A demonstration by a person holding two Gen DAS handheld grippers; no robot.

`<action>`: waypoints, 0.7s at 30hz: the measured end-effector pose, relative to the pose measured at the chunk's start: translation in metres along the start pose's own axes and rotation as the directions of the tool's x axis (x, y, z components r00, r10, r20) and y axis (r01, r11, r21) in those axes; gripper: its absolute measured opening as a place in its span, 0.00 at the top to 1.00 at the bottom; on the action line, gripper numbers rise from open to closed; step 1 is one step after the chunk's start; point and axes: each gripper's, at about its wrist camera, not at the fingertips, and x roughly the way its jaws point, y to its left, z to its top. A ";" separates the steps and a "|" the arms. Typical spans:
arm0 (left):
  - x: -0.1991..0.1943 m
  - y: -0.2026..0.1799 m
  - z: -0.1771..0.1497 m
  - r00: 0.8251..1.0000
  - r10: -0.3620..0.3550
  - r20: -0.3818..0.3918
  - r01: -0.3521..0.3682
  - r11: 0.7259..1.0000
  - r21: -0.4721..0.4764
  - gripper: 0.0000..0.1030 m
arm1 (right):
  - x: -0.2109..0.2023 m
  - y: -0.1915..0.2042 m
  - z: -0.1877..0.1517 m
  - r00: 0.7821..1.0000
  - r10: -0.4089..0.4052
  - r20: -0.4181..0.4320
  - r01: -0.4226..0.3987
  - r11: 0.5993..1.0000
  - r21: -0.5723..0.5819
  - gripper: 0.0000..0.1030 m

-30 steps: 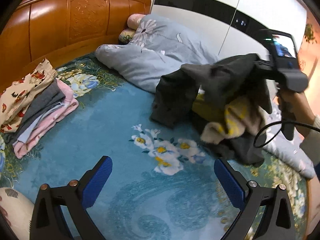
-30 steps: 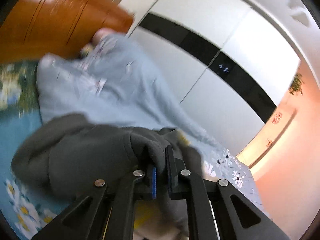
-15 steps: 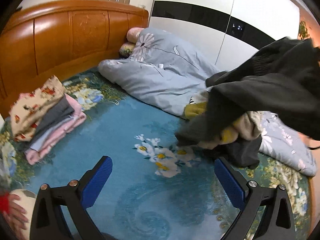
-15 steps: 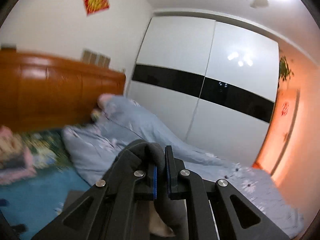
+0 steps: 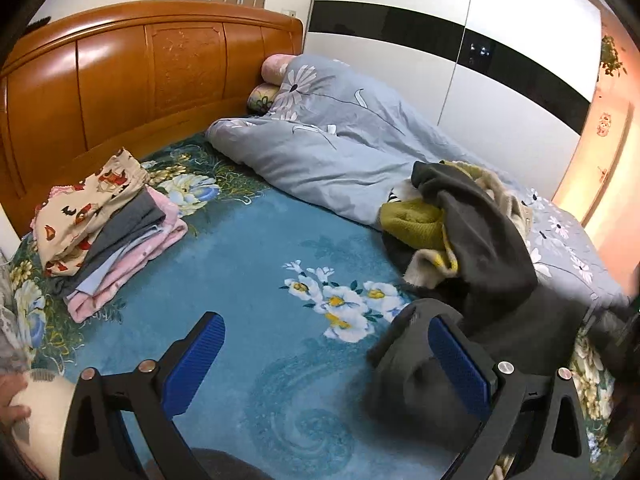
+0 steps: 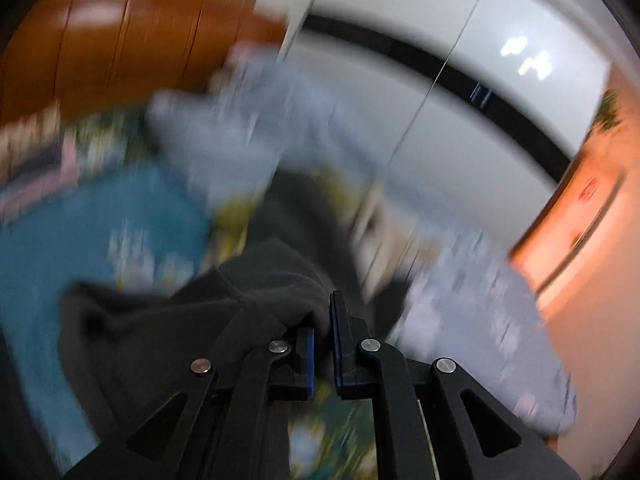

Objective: Fold clothes
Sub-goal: 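Pull the grey sweatpants out of the heap with the right gripper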

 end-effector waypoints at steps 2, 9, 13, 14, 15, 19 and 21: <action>-0.002 0.002 0.000 1.000 0.014 0.002 -0.014 1.000 -0.001 0.00 | 0.029 0.010 -0.036 0.988 0.042 -0.148 -0.040 0.999 0.018 0.93; 0.000 0.008 0.001 0.997 0.080 0.001 -0.080 0.997 -0.023 0.00 | 0.039 0.022 -0.103 0.956 0.036 -0.292 -0.041 0.999 -0.010 0.93; 0.002 0.009 0.001 0.993 0.119 -0.003 -0.119 0.993 -0.012 0.00 | 0.037 0.028 -0.109 0.953 0.034 -0.303 -0.054 0.997 -0.060 0.93; 0.003 0.009 0.001 0.992 0.127 -0.005 -0.127 0.992 -0.007 0.00 | 0.037 0.029 -0.109 0.951 0.037 -0.307 -0.060 0.996 -0.068 0.93; 0.004 0.009 0.001 0.991 0.136 -0.007 -0.136 0.991 -0.002 0.00 | 0.036 0.030 -0.109 0.949 0.040 -0.312 -0.067 0.995 -0.075 0.93; 0.014 0.007 -0.001 0.992 0.125 -0.034 -0.126 0.992 -0.003 0.00 | 0.030 0.024 -0.104 0.947 0.050 -0.317 -0.081 0.993 -0.085 0.87; 0.022 0.003 -0.002 0.992 0.114 -0.055 -0.115 0.993 -0.004 0.00 | 0.018 0.008 -0.099 0.943 0.090 -0.320 -0.111 0.993 -0.045 0.66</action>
